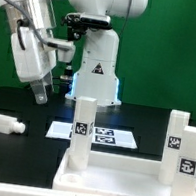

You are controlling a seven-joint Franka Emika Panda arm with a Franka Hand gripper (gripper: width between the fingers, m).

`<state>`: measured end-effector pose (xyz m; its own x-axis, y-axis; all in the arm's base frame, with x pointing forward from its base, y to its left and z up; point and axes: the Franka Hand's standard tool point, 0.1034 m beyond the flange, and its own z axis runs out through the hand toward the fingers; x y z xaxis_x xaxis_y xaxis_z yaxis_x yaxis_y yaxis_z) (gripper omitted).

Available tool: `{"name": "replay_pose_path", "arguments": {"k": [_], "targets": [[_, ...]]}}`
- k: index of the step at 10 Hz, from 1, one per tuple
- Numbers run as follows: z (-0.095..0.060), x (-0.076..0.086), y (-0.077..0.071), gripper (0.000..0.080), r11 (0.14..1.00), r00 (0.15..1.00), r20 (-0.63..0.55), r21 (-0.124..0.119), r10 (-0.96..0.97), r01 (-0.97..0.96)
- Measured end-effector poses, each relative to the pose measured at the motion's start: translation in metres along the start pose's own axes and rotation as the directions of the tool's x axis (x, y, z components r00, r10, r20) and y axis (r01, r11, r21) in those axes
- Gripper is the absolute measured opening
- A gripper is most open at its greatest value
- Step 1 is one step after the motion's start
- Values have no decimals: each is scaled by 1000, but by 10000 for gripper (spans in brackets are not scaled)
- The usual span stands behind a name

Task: Assemble desk

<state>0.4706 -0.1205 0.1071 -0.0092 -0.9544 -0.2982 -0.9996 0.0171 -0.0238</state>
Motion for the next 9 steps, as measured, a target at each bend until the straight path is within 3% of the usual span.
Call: {"name": "replay_pose_path", "arguments": {"k": [3, 6, 7, 9], "targets": [[2, 4, 2, 649, 1000, 1000, -4, 2, -26, 26], [9, 59, 58, 649, 999, 1000, 1, -19, -27, 27], [12, 74, 68, 649, 1000, 1000, -22, -25, -11, 11], [14, 77, 68, 649, 999, 999, -47, -25, -24, 23]]}}
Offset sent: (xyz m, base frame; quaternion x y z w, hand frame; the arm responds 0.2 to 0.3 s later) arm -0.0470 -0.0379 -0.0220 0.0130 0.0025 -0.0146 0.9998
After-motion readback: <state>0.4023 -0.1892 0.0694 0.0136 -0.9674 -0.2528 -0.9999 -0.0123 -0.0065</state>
